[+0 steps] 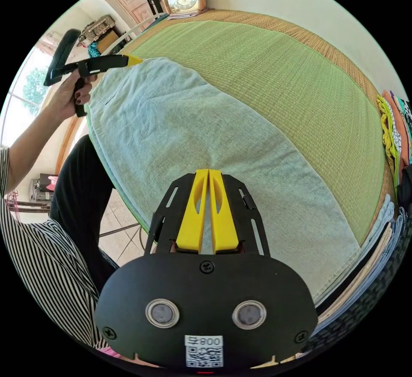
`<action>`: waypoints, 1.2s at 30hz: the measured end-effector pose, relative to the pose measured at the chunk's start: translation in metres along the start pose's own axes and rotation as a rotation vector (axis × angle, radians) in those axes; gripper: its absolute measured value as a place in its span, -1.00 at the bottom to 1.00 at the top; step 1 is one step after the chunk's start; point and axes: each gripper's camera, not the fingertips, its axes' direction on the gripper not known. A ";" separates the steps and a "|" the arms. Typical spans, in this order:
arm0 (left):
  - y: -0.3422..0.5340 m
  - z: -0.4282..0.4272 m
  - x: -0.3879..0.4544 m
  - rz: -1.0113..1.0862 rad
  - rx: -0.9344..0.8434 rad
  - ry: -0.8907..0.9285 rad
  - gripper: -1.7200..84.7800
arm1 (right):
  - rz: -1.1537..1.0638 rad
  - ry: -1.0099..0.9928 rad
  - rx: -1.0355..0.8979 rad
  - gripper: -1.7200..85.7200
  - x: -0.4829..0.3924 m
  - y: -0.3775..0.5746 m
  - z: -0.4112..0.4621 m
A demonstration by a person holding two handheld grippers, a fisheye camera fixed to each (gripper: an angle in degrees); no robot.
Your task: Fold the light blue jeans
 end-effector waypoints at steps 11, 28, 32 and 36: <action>0.055 0.008 -0.094 0.001 -0.074 0.021 -0.95 | 0.006 -0.076 0.073 -0.96 0.006 -0.054 0.034; 0.074 0.015 -0.174 0.150 -0.144 0.079 -0.92 | -0.177 -0.352 0.100 -0.96 -0.003 -0.200 0.165; 0.136 -0.010 -0.185 0.117 -0.056 0.093 -0.93 | -0.217 -0.355 0.102 -0.96 0.001 -0.202 0.165; 0.182 -0.015 -0.200 0.068 -0.040 0.075 -0.94 | -0.343 -0.507 0.141 -0.95 0.001 -0.201 0.143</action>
